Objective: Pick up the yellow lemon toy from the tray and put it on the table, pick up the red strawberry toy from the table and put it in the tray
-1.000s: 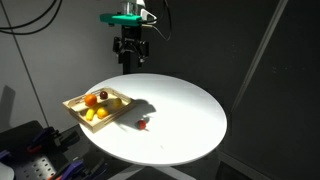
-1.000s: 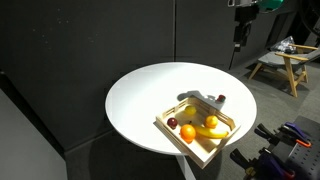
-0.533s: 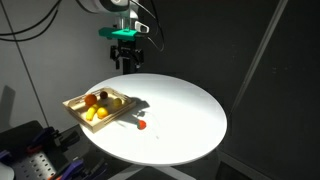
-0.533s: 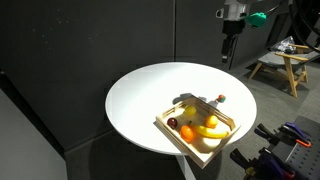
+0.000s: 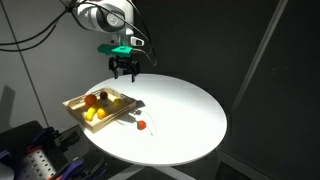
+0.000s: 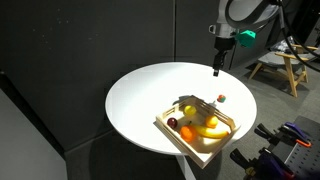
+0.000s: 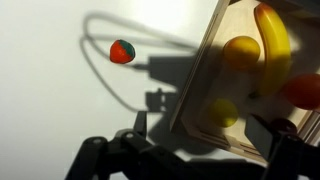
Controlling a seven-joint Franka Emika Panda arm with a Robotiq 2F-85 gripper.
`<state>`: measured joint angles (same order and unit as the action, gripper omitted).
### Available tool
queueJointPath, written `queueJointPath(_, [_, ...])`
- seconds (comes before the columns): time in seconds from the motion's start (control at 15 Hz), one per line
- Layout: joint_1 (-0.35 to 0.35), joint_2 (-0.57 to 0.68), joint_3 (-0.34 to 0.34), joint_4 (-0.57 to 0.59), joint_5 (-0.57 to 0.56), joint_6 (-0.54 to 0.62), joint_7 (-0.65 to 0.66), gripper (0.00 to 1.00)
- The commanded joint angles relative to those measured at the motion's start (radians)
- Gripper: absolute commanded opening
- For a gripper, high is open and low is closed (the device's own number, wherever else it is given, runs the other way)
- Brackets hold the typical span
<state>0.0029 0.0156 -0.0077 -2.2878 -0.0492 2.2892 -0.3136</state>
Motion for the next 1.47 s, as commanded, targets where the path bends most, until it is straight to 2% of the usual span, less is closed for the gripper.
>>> queueJointPath(0.0, [0.008,0.024,0.015,-0.011,0.004,0.041,0.094,1.00])
queueJointPath(0.27, [0.017,0.047,0.026,-0.003,-0.001,0.022,0.234,1.00])
queueJointPath(0.47, [0.021,0.051,0.033,-0.002,0.003,0.012,0.292,1.00])
queueJointPath(1.4, [0.018,0.065,0.037,0.005,0.013,0.021,0.251,1.00])
